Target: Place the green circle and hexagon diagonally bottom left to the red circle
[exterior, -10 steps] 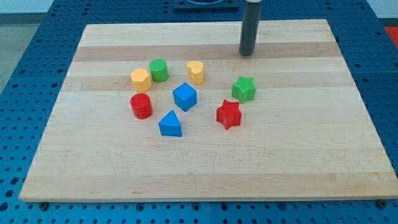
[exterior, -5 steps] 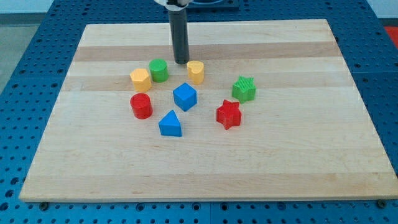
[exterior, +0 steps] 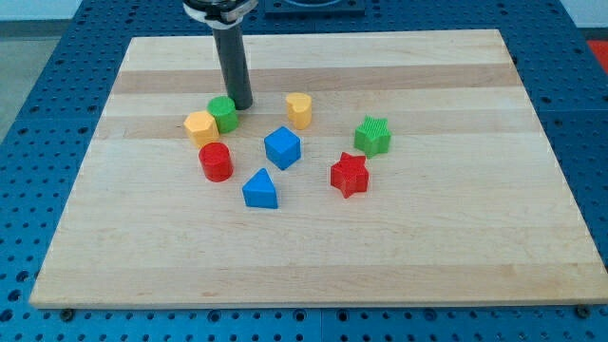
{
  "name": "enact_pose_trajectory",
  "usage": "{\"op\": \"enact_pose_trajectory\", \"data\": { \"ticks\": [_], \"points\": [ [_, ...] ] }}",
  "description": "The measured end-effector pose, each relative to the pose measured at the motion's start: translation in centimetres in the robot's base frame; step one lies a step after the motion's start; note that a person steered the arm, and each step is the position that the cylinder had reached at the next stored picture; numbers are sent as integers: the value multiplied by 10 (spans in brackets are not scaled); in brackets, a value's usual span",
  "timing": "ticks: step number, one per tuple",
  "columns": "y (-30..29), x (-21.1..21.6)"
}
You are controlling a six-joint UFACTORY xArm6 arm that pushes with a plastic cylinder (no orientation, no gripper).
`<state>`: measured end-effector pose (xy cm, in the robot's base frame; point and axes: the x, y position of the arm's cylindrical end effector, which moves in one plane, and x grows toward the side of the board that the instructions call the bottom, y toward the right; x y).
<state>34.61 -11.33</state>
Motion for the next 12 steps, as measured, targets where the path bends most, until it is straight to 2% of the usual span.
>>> {"op": "enact_pose_trajectory", "data": {
  "ticks": [3,10,12],
  "points": [
    [-65,32],
    [-50,45],
    [-47,69]
  ]
}}
